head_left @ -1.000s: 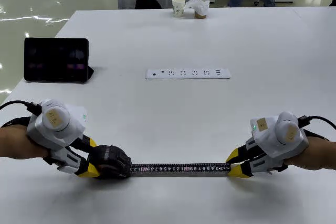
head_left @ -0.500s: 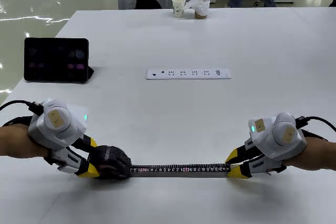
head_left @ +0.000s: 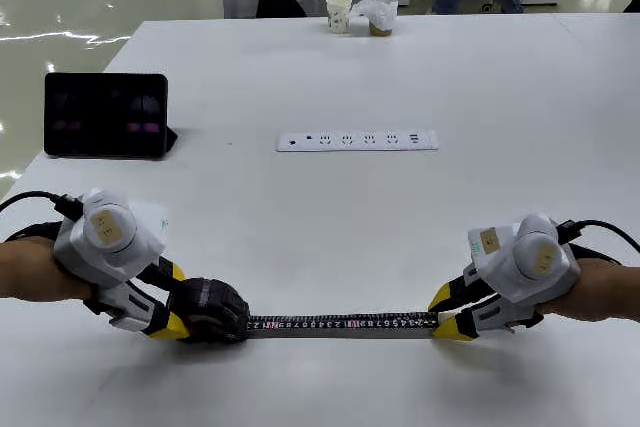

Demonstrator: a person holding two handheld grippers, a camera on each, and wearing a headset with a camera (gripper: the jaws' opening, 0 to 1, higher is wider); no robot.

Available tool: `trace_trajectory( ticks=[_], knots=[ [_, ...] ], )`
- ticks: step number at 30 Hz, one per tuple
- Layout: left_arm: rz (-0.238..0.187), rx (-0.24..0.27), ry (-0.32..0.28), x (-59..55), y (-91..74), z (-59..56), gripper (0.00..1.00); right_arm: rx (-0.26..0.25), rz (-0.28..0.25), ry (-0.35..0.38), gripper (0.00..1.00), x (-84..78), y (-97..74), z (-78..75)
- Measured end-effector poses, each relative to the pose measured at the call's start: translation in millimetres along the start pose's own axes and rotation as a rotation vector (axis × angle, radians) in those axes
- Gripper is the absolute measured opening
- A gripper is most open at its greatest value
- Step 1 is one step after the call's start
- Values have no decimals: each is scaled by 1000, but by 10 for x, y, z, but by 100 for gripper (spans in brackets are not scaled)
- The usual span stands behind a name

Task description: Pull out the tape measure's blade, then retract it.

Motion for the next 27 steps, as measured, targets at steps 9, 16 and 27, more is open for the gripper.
trace_trajectory(
  ticks=[9, 16, 27],
  knots=[
    [5, -1, 3, 8, 5, 8, 26, 1, 15, 1, 12, 8, 5, -5],
    [10, -4, 6, 4, 30, -2, 32, 9, 34, -9, 15, 3, 6, 16],
    [-1, -20, -33, -24, 40, -44, 40, -16, 39, 8, 25, -11, -23, 48]
  ],
)
Point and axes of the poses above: the centre of the closed fingertips' face, and the gripper's own axes: y roughly forward along the fingers, z roughly to its left, x roughly out of its top, the point moved 8 cm from there along -y, roughly backward along the fingers, and after that the axes turned 4 degrees about -y, right-handed, at the moved point
